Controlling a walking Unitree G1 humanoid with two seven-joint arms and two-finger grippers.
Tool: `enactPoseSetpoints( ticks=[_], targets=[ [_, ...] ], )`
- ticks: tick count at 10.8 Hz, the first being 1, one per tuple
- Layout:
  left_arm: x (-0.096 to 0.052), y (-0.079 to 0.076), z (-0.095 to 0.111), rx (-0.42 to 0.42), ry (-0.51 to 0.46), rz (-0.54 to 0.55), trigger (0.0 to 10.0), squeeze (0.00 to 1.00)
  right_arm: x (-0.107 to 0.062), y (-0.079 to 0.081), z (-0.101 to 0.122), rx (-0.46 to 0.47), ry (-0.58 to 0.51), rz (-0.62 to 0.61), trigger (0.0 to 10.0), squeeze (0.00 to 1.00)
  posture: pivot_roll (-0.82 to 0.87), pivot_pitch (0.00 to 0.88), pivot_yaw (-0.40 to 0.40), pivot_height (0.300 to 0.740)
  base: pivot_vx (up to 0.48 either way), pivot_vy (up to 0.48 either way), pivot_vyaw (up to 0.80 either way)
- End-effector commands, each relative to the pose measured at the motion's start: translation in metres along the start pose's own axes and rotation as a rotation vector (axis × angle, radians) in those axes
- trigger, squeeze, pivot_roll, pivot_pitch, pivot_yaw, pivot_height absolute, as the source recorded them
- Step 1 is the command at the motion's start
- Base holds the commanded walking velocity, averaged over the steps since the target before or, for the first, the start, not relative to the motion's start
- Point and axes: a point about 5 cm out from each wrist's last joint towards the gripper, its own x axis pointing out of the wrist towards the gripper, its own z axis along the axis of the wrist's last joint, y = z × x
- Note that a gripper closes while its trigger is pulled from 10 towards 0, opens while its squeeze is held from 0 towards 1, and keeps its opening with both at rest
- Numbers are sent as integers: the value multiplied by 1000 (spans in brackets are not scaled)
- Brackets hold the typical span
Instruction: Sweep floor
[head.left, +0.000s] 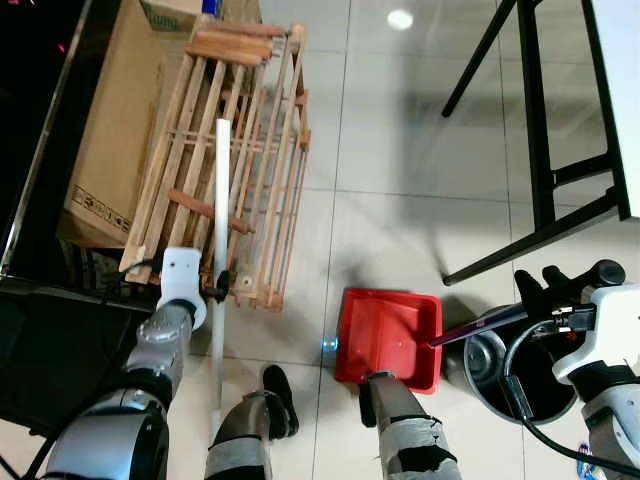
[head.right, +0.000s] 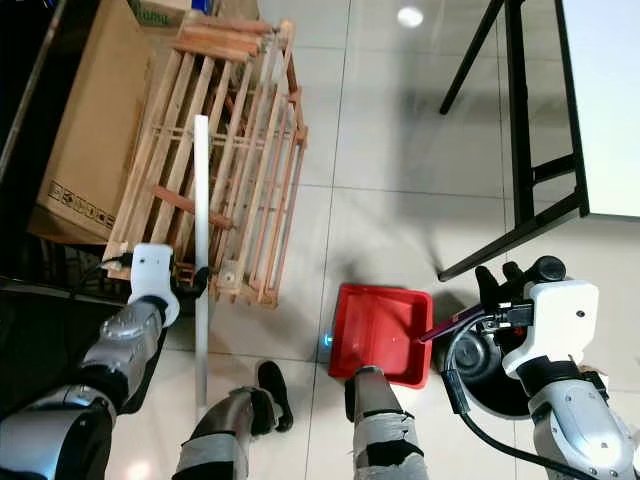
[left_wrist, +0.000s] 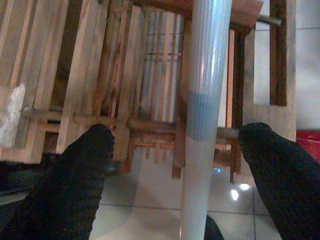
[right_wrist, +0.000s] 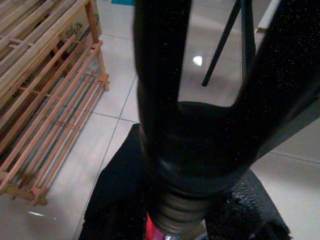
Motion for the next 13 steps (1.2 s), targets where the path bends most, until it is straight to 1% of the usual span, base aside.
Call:
enactPoseSetpoints(
  ticks=[1, 4, 5, 6, 7, 9, 11, 13],
  targets=[
    [-5, 4, -17, -7, 54, 16, 10000, 0, -13, -1, -26, 13, 182, 9, 10000, 0, -346, 497, 45, 740, 0, 0, 0],
    [-2, -12, -13, -17, 47, -33, 10000, 0, -12, -3, -21, 13, 174, 6, 10000, 0, -365, 504, 37, 740, 0, 0, 0],
    [0, -21, -9, -19, 38, -60, 10000, 0, -12, -3, -19, 12, 171, 3, 10000, 0, -368, 507, 35, 740, 0, 0, 0],
    [2, -26, -6, -18, 30, -75, 10000, 0, -13, -3, -19, 12, 172, 3, 10000, 0, -373, 510, 34, 740, 0, 0, 0],
    [2, -27, -4, -18, 28, -76, 10000, 0, -14, -3, -18, 11, 174, 2, 10000, 0, -373, 510, 34, 740, 0, 0, 0],
    [3, -26, -3, -14, 27, -77, 10000, 0, -15, -5, -19, 10, 179, -1, 10000, 0, -375, 512, 35, 740, 0, 0, 0],
    [1, -16, -5, -3, 32, -52, 10000, 0, -15, -4, -20, 13, 184, 2, 10000, 0, -364, 512, 34, 740, 0, 0, 0],
    [-2, 0, -10, 12, 47, -26, 10000, 0, -14, -2, -21, 19, 188, 9, 10000, 0, -353, 516, 33, 740, 0, 0, 0]
  ],
)
